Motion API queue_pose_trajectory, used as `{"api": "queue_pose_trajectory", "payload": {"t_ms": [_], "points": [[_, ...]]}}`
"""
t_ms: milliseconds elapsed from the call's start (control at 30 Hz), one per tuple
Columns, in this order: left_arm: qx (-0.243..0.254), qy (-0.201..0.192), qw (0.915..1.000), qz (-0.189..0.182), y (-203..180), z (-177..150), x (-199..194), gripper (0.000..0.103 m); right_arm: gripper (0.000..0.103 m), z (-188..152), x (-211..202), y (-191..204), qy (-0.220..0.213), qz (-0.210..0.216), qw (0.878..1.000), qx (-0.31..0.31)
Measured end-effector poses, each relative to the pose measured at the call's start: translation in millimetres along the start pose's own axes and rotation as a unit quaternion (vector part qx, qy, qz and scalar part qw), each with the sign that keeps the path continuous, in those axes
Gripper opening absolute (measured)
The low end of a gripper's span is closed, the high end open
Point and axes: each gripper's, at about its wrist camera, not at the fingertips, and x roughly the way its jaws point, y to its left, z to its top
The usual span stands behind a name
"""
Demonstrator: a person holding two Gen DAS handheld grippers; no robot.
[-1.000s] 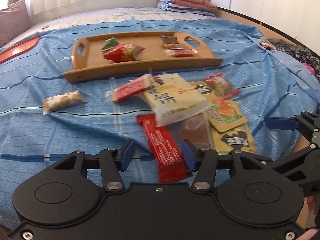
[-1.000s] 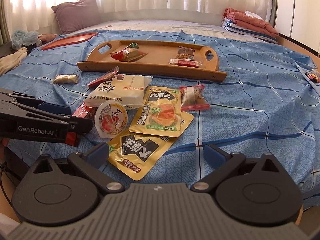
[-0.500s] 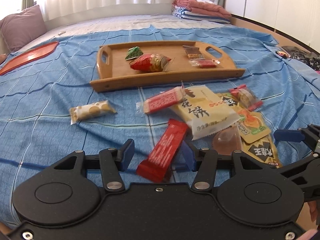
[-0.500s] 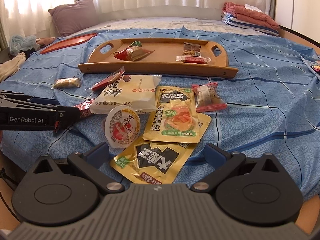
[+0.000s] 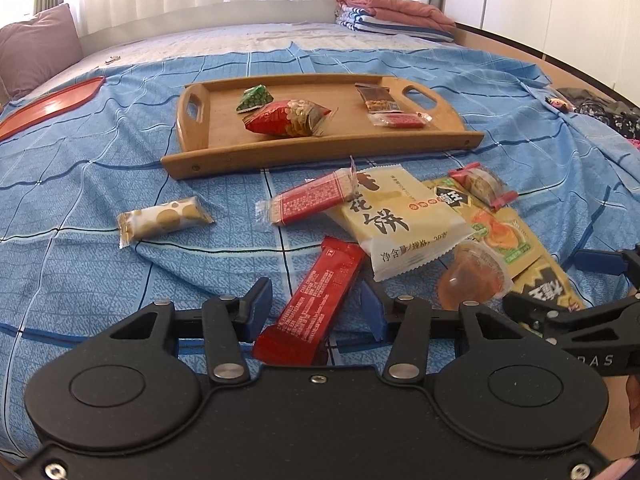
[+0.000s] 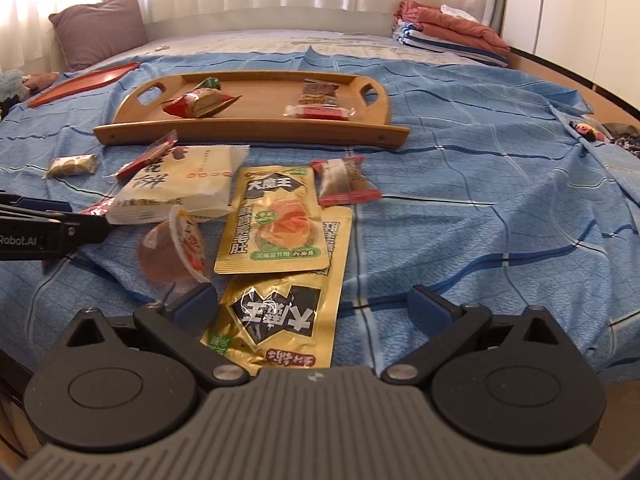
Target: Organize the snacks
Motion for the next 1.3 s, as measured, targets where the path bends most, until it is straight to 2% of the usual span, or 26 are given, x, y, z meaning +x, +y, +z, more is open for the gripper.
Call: {"api": "queue_pose_trajectory", "payload": {"t_ms": [333,467,633,700,800,900,1067,1133,1200,1300], "points": [[0.0,0.002,1.0,0.002,2,-1,2,0.047,0.103,0,-1,-10,-0.014,-0.048,0.999,0.005],[0.003,0.003,1.0,0.005,0,-2,5,0.047,0.099,3,-2,-2,-0.033,-0.057,0.997,-0.029],[0.007,0.003,1.0,0.003,-2,-2,5,0.047,0.092,5,3,14,-0.039,-0.046,0.995,-0.079],[0.009,0.003,1.0,0.0,-3,-2,5,0.043,0.09,5,4,17,-0.037,-0.038,0.995,-0.082],[0.011,0.002,0.9999,-0.001,-4,-2,5,0.039,0.087,7,8,16,-0.033,-0.023,0.997,-0.072],[0.01,0.003,0.9999,-0.004,-4,-1,5,0.033,0.086,11,14,8,-0.022,-0.003,0.999,-0.034],[0.01,0.003,0.9999,-0.007,-3,-1,6,0.031,0.084,13,20,-6,-0.011,0.012,1.0,0.002],[0.012,0.002,0.9999,-0.005,-4,-2,6,0.03,0.073,12,17,-5,-0.009,0.015,1.0,0.001],[0.011,0.0,0.9999,-0.004,-6,-2,4,0.024,0.066,13,13,-5,-0.008,0.017,1.0,-0.001],[0.008,-0.006,0.9999,0.001,-7,-2,0,0.024,0.066,13,6,-7,-0.011,0.025,1.0,0.01]]}}
